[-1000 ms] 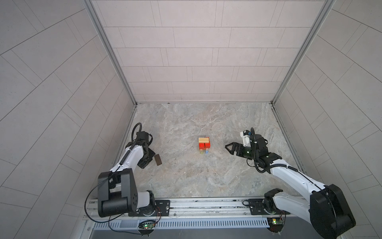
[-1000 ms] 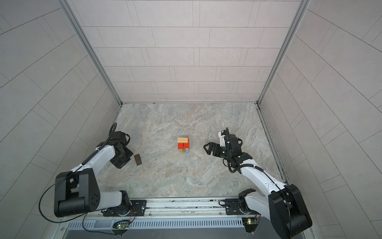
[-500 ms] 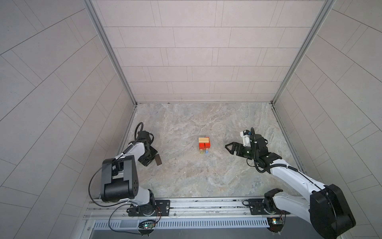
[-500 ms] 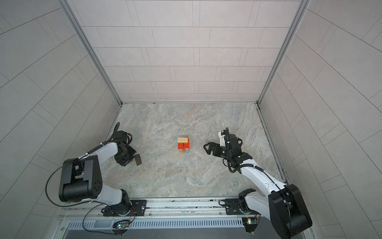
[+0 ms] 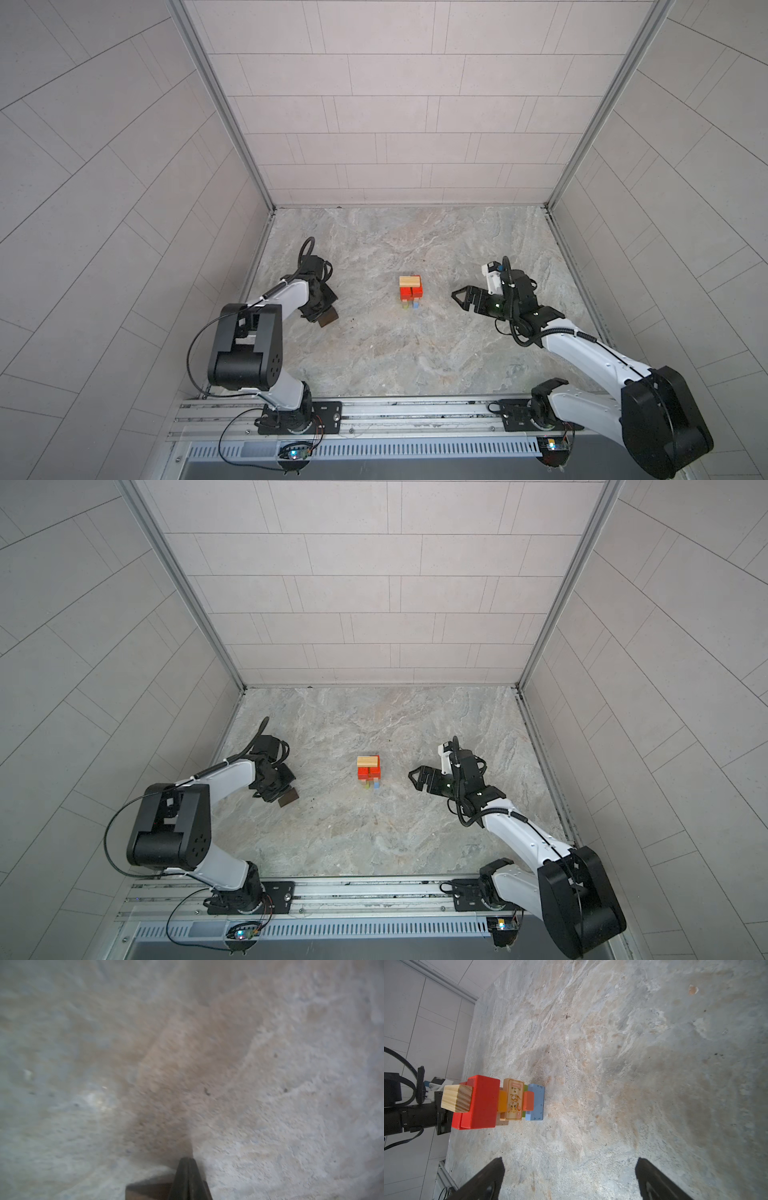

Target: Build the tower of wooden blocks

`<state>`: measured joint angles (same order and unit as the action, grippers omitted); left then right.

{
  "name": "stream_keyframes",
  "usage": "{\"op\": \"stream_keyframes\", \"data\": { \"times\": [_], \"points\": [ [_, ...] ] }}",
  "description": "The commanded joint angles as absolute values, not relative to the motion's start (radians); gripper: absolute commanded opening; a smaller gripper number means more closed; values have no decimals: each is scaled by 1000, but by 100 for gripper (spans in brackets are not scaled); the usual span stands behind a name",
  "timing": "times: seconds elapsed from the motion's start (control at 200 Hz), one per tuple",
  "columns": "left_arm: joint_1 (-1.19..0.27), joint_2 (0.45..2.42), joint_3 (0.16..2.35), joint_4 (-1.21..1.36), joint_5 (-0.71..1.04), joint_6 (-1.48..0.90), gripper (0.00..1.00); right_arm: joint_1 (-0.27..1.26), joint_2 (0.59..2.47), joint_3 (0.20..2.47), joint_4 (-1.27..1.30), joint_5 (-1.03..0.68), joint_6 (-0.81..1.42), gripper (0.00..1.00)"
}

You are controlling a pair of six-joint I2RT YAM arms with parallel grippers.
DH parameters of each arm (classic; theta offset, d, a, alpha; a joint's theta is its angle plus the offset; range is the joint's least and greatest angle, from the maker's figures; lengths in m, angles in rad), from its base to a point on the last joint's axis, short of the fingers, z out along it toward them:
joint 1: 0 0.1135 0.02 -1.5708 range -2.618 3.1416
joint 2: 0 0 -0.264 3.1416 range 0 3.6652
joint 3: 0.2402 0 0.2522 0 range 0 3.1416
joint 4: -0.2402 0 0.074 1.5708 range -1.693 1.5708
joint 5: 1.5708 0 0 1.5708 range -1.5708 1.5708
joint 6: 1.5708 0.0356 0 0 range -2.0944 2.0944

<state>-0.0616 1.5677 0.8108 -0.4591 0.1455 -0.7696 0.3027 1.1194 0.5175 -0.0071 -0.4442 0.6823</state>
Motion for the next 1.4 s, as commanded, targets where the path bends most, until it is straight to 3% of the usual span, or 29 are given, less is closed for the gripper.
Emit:
{"op": "stream_keyframes", "data": {
  "times": [0.0,0.155,0.235,0.39,0.535,0.881,1.026,1.151,1.391],
  "points": [
    [-95,1578,851,-504,111,-776,0,308,1123,515,0,-435,689,100],
    [-94,1546,893,-589,53,-761,0,309,1121,517,-3,-433,686,100],
    [-94,1506,906,-627,35,-757,8,308,1121,516,-3,-434,687,100],
    [-95,1418,910,-665,32,-731,53,310,1120,517,-3,-436,686,100],
    [-111,1364,898,-709,42,-663,78,311,1118,516,-3,-434,683,100],
    [-150,1248,852,-791,-11,-684,80,339,1131,559,-45,-467,632,100],
    [-149,1122,906,-825,1,-681,84,456,1086,728,-290,-286,454,100],
    [-147,1073,1002,-912,-5,-659,88,500,1065,825,-319,-303,386,100],
    [-110,994,1159,-993,107,-639,94,639,1312,1122,-383,-288,256,93]
  ]
}}
